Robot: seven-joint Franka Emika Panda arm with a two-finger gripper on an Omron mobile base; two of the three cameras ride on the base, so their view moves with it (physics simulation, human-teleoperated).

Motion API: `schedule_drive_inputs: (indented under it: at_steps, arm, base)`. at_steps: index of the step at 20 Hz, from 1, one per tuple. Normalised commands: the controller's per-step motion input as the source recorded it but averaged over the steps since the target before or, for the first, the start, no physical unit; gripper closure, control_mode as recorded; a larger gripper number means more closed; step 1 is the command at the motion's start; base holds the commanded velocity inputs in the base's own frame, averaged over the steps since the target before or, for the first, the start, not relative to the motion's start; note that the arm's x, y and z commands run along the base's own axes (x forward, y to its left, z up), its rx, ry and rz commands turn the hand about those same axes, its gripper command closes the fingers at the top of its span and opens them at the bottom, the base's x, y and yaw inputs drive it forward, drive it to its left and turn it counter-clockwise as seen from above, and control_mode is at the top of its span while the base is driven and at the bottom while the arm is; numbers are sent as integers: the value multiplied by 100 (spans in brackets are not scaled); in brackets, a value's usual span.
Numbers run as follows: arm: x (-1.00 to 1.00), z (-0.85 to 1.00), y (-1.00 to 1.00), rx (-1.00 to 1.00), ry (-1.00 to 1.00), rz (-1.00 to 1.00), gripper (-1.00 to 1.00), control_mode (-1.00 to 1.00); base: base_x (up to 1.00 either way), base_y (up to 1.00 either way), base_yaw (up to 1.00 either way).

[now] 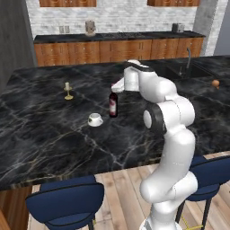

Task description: Open the cabinet directly in front. Then move the wine and the mug to the dining counter with the candle on it.

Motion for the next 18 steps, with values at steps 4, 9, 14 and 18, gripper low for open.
schedule_drive_inputs:
  at_steps: [4, 9, 14, 18]
  arm:
    - [-100, 100, -38, 10, 2, -3, -100, -100]
    - [-100, 100, -52, 16, 0, -7, -100, -100]
    - [-100, 90, -63, 18, 1, -11, -100, -100]
    - [-100, 61, -58, 4, 16, -1, -100, -100]
  base:
    - [0, 0, 0]
    - [0, 0, 0]
    - [0, 0, 0]
    - [0, 0, 0]
